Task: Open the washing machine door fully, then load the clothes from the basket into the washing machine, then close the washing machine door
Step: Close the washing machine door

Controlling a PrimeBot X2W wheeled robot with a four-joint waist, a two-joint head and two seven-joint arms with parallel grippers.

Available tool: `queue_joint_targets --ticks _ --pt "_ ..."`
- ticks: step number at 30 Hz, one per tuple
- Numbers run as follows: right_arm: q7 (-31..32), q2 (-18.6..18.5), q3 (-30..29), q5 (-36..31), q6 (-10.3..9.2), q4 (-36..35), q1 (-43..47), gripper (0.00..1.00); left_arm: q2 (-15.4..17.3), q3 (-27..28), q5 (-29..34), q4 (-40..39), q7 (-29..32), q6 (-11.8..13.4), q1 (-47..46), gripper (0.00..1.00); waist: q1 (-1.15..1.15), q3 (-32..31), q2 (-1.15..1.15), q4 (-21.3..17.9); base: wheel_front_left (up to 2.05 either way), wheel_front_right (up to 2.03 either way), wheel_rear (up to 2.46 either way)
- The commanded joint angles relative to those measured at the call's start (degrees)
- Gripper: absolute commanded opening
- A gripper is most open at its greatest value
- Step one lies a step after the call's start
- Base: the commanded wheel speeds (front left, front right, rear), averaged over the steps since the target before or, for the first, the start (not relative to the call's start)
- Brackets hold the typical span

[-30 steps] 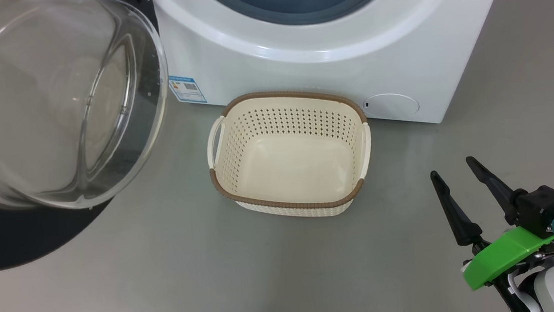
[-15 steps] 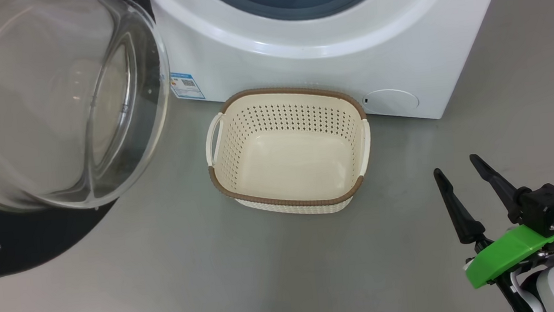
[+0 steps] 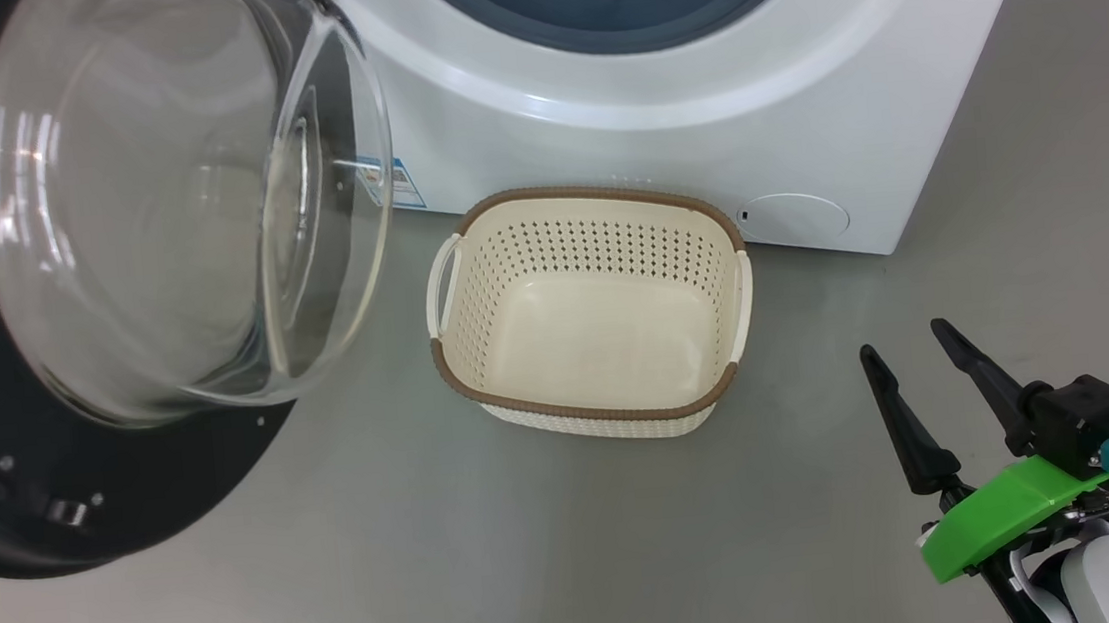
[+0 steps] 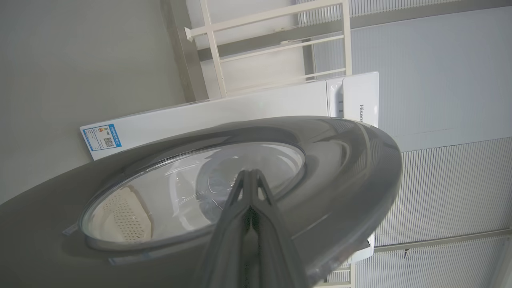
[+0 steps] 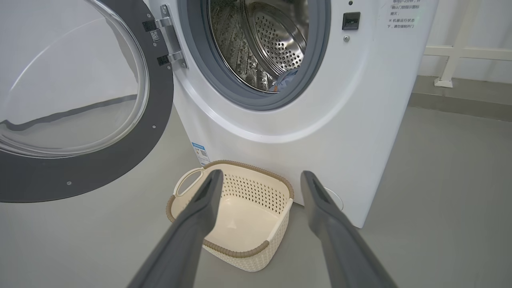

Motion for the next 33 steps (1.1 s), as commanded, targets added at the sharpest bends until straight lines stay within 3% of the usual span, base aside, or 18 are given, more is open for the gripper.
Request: queue_joint_targets --ticks 1,11,20,26,33 --pt "-0.7 0.4 1.4 0.2 0.09 -0.8 -0.8 1.0 1.6 -0.4 -0.4 -3.1 1.7 -0.2 1.5 0.0 0.0 -0.3 0.0 0.1 0.0 0.0 0.0" --pt "-2.0 1.5 2.0 0.7 0.09 1.0 -1.0 1.0 -3.1 -4.1 -1.4 -12.8 6.4 0.1 5.2 0.0 0.0 -1.7 0.0 -0.1 0.0 0.0 0.0" --pt "-3.3 2.2 2.4 1.2 0.09 2.5 -1.4 1.0 -10.7 -10.0 -2.0 -23.2 8.6 0.3 9.5 0.0 0.0 -2.2 0.0 -1.5 0.0 0.0 0.0" --pt "-3.9 2.6 2.3 1.2 0.09 3.2 -1.7 1.0 -13.2 -15.0 -1.8 -27.9 6.7 0.2 12.2 0.0 0.0 -2.0 0.0 -4.1 0.0 0.0 0.0" --pt "-4.6 3.1 1.6 1.4 0.09 3.6 -2.1 1.0 -13.7 -21.3 -3.3 -28.8 2.0 0.0 12.4 0.0 0.0 -0.9 0.0 -9.0 0.0 0.0 0.0"
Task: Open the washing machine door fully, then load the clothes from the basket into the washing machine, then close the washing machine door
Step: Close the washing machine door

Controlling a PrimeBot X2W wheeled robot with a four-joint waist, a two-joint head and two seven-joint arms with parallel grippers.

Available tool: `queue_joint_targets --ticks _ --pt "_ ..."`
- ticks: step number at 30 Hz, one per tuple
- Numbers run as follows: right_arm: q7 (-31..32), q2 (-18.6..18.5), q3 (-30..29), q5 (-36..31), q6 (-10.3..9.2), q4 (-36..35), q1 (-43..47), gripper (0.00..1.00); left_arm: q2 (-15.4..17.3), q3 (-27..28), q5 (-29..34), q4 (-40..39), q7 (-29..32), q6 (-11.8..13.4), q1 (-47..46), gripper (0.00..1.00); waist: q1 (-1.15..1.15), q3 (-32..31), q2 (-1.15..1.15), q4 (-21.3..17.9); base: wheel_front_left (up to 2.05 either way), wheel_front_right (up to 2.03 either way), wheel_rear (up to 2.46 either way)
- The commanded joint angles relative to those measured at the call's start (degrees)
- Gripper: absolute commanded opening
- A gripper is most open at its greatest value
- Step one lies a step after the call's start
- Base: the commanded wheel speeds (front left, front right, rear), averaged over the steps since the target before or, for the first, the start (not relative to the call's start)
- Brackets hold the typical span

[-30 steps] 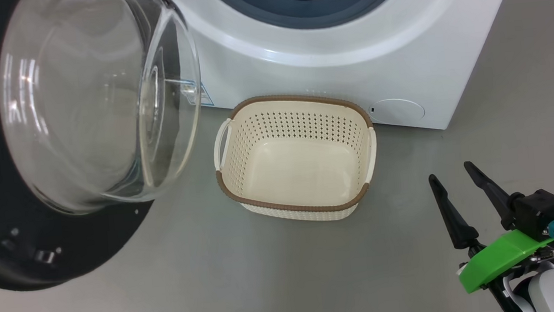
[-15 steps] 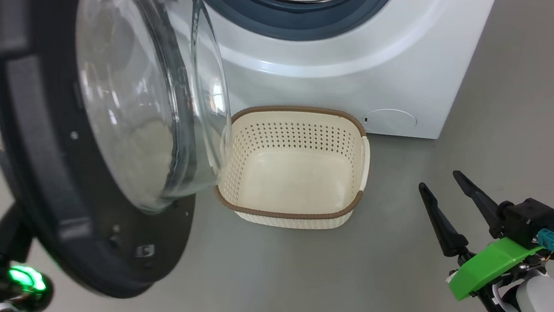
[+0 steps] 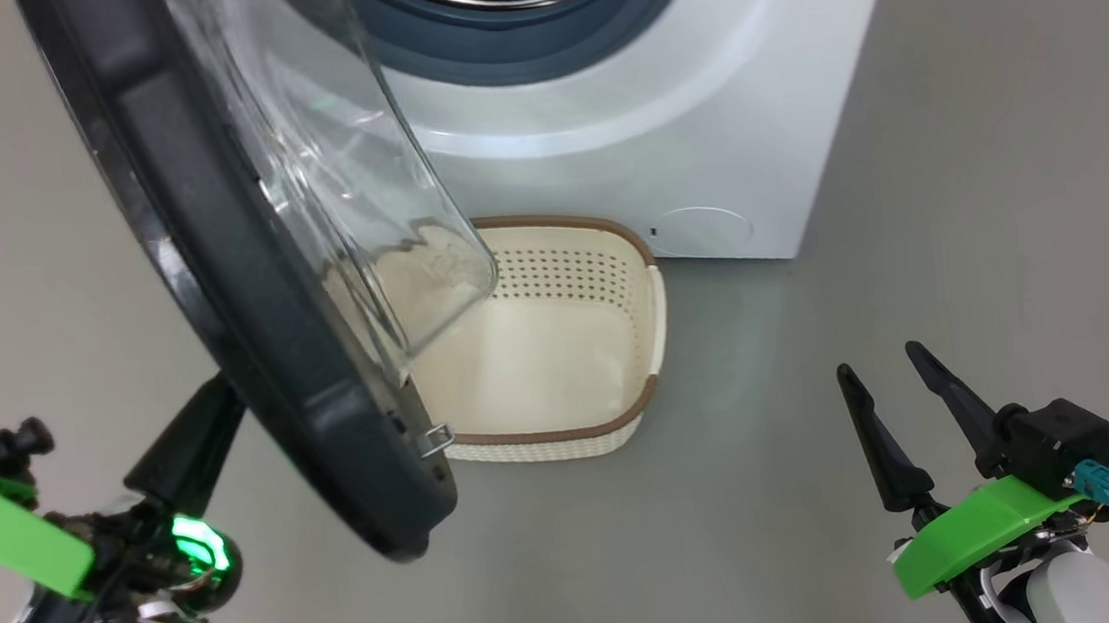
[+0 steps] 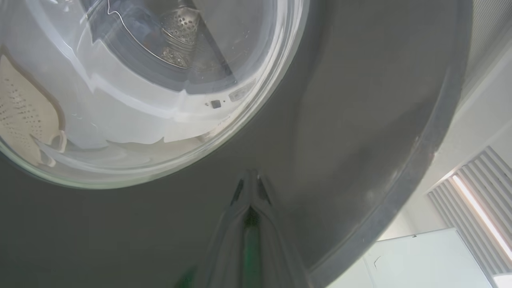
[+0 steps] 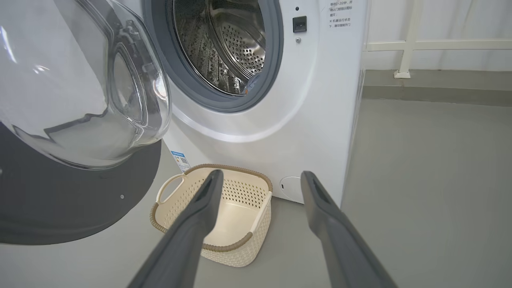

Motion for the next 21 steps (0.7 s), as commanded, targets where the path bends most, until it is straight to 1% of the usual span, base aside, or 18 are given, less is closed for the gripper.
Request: queue_joint_targets --ticks 1,5,12,21 --pt "-0.8 0.2 1.0 0.8 0.09 -1.1 -1.9 1.0 0.9 0.0 -0.8 -2.0 -0.8 -0.3 -1.1 0.0 0.0 1.0 0.0 -3.1 0.0 0.0 0.0" --pt "-1.2 0.5 0.7 0.7 0.09 -0.9 -2.0 1.0 0.9 -2.1 -1.9 -1.8 -3.5 -0.5 -2.4 0.0 0.0 1.8 0.0 -6.6 0.0 0.0 0.0" --pt "-1.9 1.1 0.3 1.0 0.09 -0.3 -2.4 1.0 0.9 -3.5 -1.0 -0.1 -8.2 -0.6 -5.7 0.0 0.0 3.1 0.0 -11.8 0.0 0.0 0.0" --pt "-2.4 1.8 0.0 1.1 0.09 0.1 -3.4 1.0 0.9 -5.1 -1.5 0.7 -9.6 -0.7 -10.4 0.0 0.0 5.8 0.0 -16.7 0.0 0.0 0.0"
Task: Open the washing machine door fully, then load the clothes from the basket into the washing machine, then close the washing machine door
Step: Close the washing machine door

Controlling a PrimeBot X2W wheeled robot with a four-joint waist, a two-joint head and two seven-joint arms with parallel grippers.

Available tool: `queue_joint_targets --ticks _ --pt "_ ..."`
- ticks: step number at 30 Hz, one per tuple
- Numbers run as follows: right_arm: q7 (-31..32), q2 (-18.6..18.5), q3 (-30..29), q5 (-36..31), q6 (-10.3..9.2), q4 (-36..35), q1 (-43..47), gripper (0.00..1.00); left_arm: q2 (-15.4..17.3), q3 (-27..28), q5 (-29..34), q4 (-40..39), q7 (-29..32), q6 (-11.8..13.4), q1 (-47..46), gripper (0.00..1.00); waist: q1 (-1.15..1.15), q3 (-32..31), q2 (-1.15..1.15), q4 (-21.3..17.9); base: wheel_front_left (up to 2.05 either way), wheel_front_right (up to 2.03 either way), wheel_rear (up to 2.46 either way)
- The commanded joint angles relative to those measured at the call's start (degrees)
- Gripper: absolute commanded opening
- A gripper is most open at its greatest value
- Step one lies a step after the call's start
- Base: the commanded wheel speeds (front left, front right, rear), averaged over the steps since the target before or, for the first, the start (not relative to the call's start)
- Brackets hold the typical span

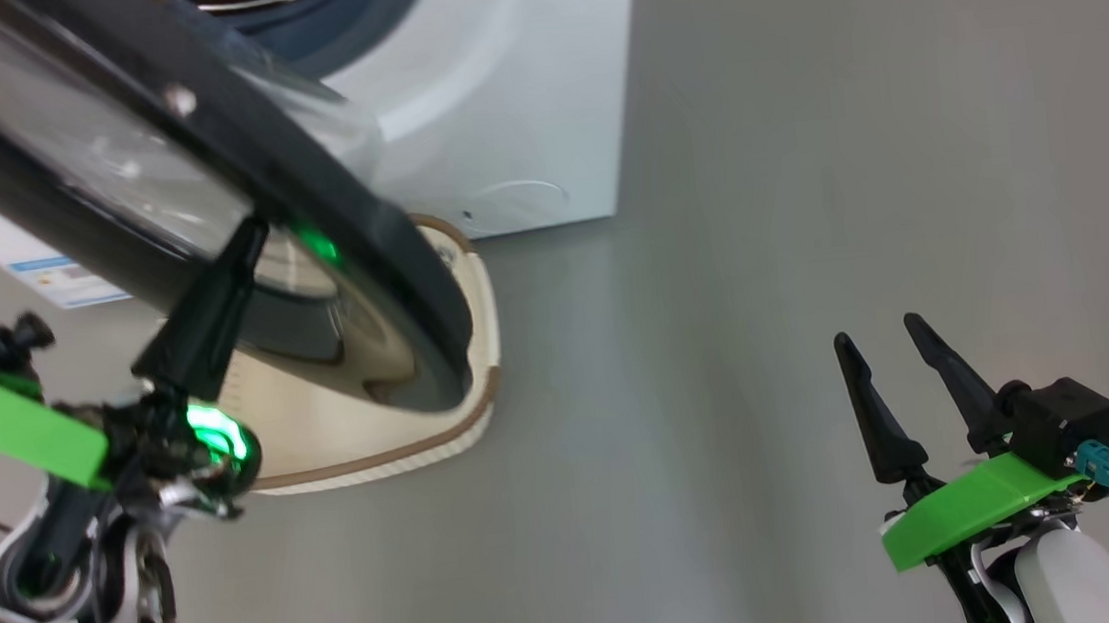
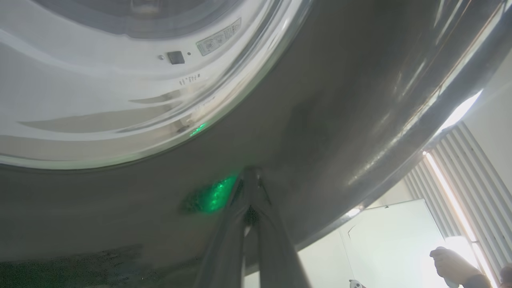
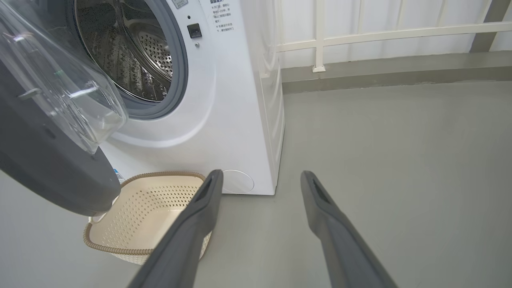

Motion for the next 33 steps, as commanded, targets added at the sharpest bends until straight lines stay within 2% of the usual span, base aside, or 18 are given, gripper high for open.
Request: queue_joint_targets --ticks 1,9,16,23,33 --pt "-0.6 0.2 1.3 0.6 0.09 -1.2 -1.2 1.0 1.0 1.1 0.2 -1.6 -0.2 -0.6 -2.4 0.0 0.0 2.3 0.0 -2.7 0.0 0.0 0.0" --pt "-0.7 1.0 1.1 0.6 0.09 -1.2 -2.6 1.0 1.0 1.9 2.3 0.8 -2.9 -0.6 -8.1 0.0 0.0 5.7 0.0 -6.4 0.0 0.0 0.0" --pt "-0.8 1.6 0.7 0.4 0.09 -2.3 -3.2 1.0 1.0 3.5 3.8 3.9 -5.3 -0.6 -12.6 0.0 0.0 7.6 0.0 -7.6 0.0 0.0 0.0" --pt "-0.8 2.0 0.0 0.2 0.09 -2.2 -3.5 1.0 1.0 4.1 3.3 4.2 -5.9 -0.6 -13.4 0.0 0.0 7.4 0.0 -6.6 0.0 0.0 0.0" --pt "-0.8 1.8 0.4 0.1 0.09 -1.2 -3.0 1.0 1.0 3.3 3.1 3.1 -7.3 -0.6 -9.4 0.0 0.0 3.0 0.0 -3.9 0.0 0.0 0.0"
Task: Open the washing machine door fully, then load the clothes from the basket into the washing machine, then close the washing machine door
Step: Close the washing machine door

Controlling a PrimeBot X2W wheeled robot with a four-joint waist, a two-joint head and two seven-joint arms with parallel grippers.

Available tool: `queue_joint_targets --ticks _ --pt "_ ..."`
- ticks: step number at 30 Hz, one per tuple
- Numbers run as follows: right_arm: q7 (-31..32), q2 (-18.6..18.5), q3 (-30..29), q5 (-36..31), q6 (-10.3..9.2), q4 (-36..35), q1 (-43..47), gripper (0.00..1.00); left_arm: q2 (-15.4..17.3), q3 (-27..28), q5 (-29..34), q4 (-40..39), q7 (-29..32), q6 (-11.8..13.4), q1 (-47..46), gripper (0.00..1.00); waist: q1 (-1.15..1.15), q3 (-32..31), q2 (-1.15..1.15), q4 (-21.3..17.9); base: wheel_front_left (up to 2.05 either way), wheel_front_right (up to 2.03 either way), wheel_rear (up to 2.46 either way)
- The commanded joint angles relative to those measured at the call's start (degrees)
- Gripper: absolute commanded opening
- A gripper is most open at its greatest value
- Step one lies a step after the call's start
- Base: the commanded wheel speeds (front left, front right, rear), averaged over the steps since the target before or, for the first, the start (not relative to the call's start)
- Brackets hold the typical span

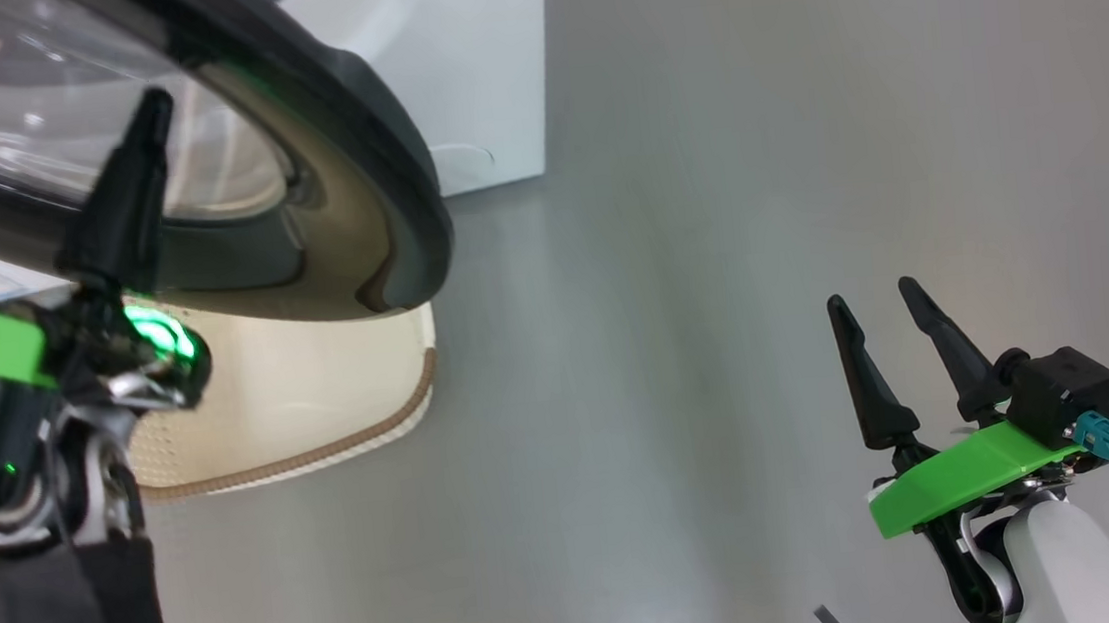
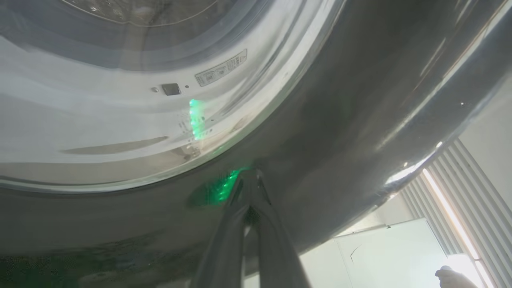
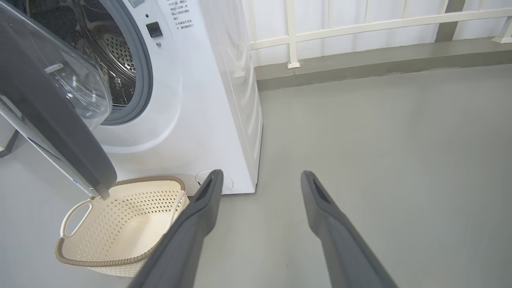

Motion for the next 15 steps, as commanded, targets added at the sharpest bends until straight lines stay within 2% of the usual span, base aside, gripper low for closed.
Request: queue_joint_targets --ticks 1,15 --pt "-0.7 -0.1 1.5 -0.2 0.09 -0.8 0.1 1.0 1.6 0.9 0.6 -2.2 -0.7 -0.4 2.1 0.0 0.0 -2.2 0.0 1.6 0.0 0.0 0.0" --pt "-0.7 -0.6 1.9 0.0 0.09 0.8 2.7 1.0 1.5 0.0 -0.9 -4.9 -4.6 -0.4 12.4 0.0 0.0 -9.1 0.0 3.4 0.0 0.0 0.0"
